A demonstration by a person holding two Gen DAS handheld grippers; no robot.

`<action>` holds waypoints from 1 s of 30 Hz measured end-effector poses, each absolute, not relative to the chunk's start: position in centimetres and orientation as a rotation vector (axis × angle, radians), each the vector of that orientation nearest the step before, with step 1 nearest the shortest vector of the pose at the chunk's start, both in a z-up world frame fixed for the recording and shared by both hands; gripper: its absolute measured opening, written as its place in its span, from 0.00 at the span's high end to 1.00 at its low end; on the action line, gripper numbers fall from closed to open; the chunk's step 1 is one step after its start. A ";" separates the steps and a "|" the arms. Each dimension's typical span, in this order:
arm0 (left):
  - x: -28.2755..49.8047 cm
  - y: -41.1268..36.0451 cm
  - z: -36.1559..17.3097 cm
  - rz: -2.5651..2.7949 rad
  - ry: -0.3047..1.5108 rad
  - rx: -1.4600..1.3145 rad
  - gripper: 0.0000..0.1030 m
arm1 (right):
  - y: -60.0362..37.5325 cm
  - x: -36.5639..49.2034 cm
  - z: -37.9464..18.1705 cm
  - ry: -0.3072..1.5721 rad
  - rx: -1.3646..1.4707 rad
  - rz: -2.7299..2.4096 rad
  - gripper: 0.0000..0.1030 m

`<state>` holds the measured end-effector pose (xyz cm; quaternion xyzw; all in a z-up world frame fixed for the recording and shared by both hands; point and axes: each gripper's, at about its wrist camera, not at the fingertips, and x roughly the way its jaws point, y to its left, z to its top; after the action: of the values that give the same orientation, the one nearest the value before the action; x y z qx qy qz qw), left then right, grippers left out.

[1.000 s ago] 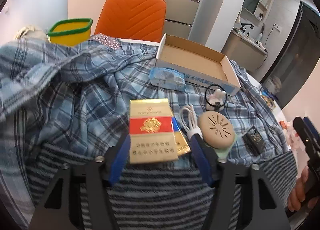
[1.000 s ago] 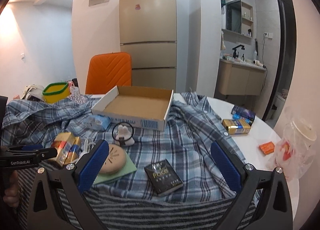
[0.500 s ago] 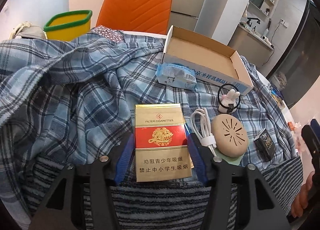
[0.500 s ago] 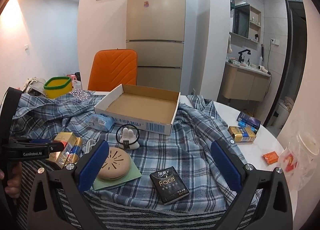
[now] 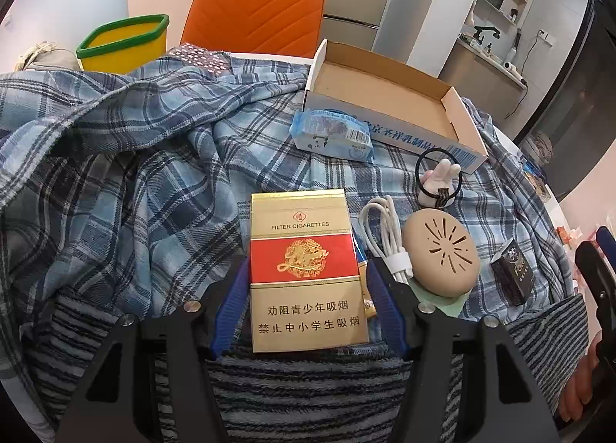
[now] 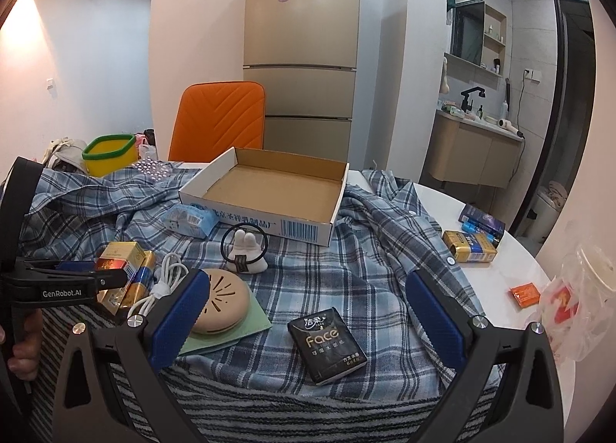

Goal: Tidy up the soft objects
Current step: 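Grasp the red-gold cigarette pack with the left tool while the right tool grasps the black Face tissue pack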

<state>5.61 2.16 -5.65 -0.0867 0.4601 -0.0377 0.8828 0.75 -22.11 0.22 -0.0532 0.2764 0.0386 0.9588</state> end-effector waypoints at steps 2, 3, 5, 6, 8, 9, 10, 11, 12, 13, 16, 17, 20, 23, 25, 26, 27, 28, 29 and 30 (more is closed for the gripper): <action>5.5 1.9 -5.6 -0.078 0.945 -0.158 0.47 | -22.2 0.6 0.2 0.557 -0.112 0.075 0.00; 5.3 1.6 -5.4 -0.083 0.929 -0.139 0.47 | -22.2 0.6 0.2 0.553 -0.116 0.071 0.00; 4.7 1.0 -4.6 -0.098 0.890 -0.107 0.47 | -22.2 0.5 0.2 0.550 -0.124 0.065 0.00; 4.4 0.8 -4.2 -0.104 0.869 -0.093 0.47 | -22.2 0.5 0.2 0.551 -0.125 0.066 0.00; 3.7 0.1 -3.2 -0.116 0.820 -0.065 0.47 | -22.5 0.5 0.3 0.557 -0.118 0.073 0.00; 3.3 -0.2 -2.8 -0.119 0.790 -0.055 0.47 | -22.7 0.5 0.4 0.562 -0.111 0.077 0.00; 2.9 -0.4 -2.4 -0.119 0.760 -0.048 0.47 | -23.0 0.7 0.4 0.570 -0.102 0.081 0.00; 2.7 -0.6 -2.1 -0.119 0.733 -0.043 0.47 | -23.2 0.8 0.4 0.577 -0.096 0.083 0.00; 2.4 -0.8 -1.8 -0.120 0.704 -0.039 0.47 | -23.4 0.9 0.4 0.585 -0.091 0.086 0.00; 2.2 -1.0 -1.7 -0.121 0.681 -0.037 0.47 | -23.5 0.9 0.4 0.594 -0.089 0.092 0.00; 2.0 -1.7 -1.7 -0.131 0.640 -0.019 0.47 | -23.8 1.1 0.1 0.617 -0.099 0.122 0.00; 2.0 -1.9 -1.8 -0.139 0.637 -0.017 0.47 | -23.9 1.1 -0.1 0.626 -0.102 0.133 0.00; 2.2 -1.9 -1.9 -0.149 0.635 -0.021 0.47 | -24.2 1.8 -0.9 0.689 -0.116 0.176 0.00; 2.4 -1.7 -2.2 -0.127 0.648 -0.026 0.47 | -24.3 2.4 -1.8 0.741 -0.139 0.219 0.00; 2.4 -1.8 -2.5 -0.114 0.659 -0.021 0.47 | -24.2 3.0 -2.5 0.779 -0.178 0.248 0.02; 2.4 -1.9 -2.7 -0.105 0.662 -0.015 0.47 | -24.2 3.3 -2.9 0.796 -0.190 0.252 0.06; 2.3 -2.0 -2.8 -0.095 0.664 -0.009 0.47 | -24.1 3.7 -3.3 0.820 -0.194 0.261 0.09; 2.3 -1.9 -2.8 -0.091 0.664 -0.008 0.47 | -24.2 4.0 -3.5 0.839 -0.188 0.275 0.09; 2.4 -1.9 -2.9 -0.100 0.665 -0.015 0.47 | -24.4 4.5 -3.9 0.875 -0.169 0.294 0.11; 2.4 -1.8 -2.9 -0.103 0.667 -0.021 0.47 | -24.5 4.8 -4.3 0.892 -0.160 0.297 0.14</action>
<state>2.40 -1.81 -2.95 -0.0102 0.3272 -0.0505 0.9436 4.82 -24.49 -4.27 -0.0768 0.4294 0.1430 0.8884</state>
